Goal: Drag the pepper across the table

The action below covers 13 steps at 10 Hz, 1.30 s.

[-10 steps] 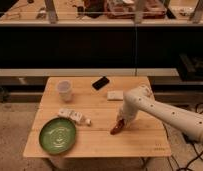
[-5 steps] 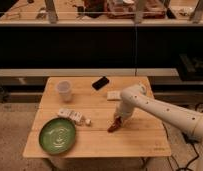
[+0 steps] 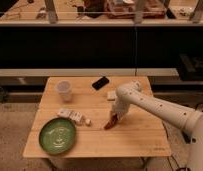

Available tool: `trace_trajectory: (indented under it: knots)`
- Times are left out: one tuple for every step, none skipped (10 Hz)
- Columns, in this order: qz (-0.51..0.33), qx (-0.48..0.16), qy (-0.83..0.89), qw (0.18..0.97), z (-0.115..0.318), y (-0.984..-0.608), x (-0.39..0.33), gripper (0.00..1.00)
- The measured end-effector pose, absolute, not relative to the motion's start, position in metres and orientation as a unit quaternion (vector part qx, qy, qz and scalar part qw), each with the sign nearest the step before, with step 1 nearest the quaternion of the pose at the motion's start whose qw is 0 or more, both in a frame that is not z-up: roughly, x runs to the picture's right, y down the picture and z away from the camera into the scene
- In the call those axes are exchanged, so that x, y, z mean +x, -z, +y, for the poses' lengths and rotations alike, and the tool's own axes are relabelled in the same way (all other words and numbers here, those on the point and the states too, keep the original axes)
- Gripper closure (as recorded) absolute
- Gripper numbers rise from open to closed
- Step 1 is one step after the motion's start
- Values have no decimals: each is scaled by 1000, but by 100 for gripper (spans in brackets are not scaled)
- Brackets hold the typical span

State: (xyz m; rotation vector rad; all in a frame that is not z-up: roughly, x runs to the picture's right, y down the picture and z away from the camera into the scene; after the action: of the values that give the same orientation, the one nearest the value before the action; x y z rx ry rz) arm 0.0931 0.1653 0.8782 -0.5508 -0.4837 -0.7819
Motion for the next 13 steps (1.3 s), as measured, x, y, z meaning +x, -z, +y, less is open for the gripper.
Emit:
trace_trajectory:
  knots:
    - [-233, -261, 373, 859, 162, -881, 89, 82]
    - [-235, -260, 376, 858, 157, -885, 84, 82]
    - [-236, -258, 378, 857, 154, -887, 80, 82]
    - [-237, -257, 381, 856, 150, -889, 75, 82]
    - [-236, -254, 385, 855, 146, -893, 69, 82]
    - [-235, -252, 391, 853, 140, -898, 59, 82]
    - [-236, -249, 395, 852, 136, -900, 51, 82]
    - [-234, -250, 397, 852, 134, -903, 50, 82]
    - [-232, -250, 398, 852, 131, -905, 48, 82]
    - [-231, -249, 401, 851, 127, -907, 45, 82]
    - [-230, -249, 405, 849, 124, -909, 41, 82]
    - [-229, -247, 408, 848, 118, -912, 35, 82]
    - [-226, -248, 411, 848, 113, -914, 33, 82]
